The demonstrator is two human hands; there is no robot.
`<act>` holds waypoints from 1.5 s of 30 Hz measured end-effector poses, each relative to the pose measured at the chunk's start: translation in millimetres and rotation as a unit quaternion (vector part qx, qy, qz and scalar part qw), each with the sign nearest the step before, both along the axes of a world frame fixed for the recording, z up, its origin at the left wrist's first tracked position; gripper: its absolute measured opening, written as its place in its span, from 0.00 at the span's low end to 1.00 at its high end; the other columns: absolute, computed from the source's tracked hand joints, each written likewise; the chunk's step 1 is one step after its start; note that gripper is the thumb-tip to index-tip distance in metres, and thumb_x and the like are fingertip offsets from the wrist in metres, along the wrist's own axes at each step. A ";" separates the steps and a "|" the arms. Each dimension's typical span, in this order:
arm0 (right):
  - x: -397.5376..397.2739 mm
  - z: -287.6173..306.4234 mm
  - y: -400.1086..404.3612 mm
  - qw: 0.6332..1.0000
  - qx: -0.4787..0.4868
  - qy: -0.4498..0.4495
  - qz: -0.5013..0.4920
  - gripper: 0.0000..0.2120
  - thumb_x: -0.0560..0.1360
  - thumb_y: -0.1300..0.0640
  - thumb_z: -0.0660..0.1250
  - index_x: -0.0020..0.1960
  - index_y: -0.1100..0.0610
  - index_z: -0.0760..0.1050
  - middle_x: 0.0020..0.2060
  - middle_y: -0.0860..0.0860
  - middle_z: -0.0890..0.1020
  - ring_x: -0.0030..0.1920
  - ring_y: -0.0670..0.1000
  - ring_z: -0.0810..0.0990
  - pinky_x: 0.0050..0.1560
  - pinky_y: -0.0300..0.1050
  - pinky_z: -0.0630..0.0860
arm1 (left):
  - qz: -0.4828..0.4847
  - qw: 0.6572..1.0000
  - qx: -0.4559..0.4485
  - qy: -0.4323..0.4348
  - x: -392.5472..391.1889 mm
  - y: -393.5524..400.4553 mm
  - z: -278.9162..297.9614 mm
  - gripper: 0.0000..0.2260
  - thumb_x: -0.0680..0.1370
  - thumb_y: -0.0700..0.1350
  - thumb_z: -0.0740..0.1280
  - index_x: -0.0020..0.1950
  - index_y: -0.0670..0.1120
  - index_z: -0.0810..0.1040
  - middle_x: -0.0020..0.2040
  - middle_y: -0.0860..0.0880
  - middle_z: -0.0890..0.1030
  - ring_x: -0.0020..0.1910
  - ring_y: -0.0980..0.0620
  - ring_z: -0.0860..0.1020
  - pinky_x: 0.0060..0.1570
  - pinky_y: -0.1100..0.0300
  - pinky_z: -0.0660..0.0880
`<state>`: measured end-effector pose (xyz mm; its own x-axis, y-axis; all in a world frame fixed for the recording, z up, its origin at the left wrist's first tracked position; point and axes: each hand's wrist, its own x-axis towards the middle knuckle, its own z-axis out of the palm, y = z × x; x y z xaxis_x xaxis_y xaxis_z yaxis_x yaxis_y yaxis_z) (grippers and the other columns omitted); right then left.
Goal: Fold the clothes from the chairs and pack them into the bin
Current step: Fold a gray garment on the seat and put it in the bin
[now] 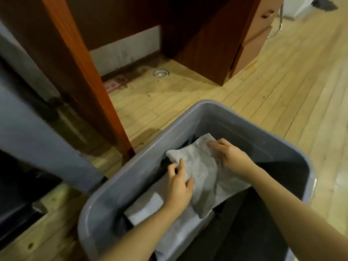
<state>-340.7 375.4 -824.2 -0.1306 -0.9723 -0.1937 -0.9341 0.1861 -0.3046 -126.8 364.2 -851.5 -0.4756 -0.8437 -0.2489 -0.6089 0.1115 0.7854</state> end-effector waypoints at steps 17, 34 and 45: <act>7.0 -134.5 11.1 0.975 0.189 0.010 -0.116 0.25 0.81 0.40 0.43 0.75 0.37 0.38 0.77 0.44 0.39 0.77 0.56 0.40 0.74 0.60 0.46 | -0.386 0.859 -0.128 -0.312 -20.1 -17.1 -98.4 0.27 0.81 0.59 0.51 0.77 0.58 0.44 0.77 0.46 0.36 0.74 0.38 0.33 0.70 0.42 0.33; 69.1 11.6 32.4 0.991 -0.003 0.091 -0.096 0.24 0.82 0.45 0.49 0.76 0.48 0.55 0.73 0.50 0.64 0.69 0.56 0.66 0.63 0.52 0.69 | -0.183 0.934 -0.247 -0.183 34.0 -23.7 52.0 0.21 0.82 0.54 0.53 0.75 0.51 0.60 0.75 0.51 0.60 0.72 0.49 0.60 0.68 0.53 0.54; 192.1 199.1 46.9 0.967 -0.222 0.120 0.033 0.20 0.82 0.49 0.53 0.72 0.52 0.66 0.65 0.50 0.74 0.64 0.55 0.71 0.57 0.50 0.71 | -0.034 0.891 -0.434 -0.132 174.8 13.1 242.3 0.16 0.74 0.48 0.64 0.60 0.46 0.79 0.60 0.47 0.79 0.56 0.47 0.78 0.55 0.52 0.71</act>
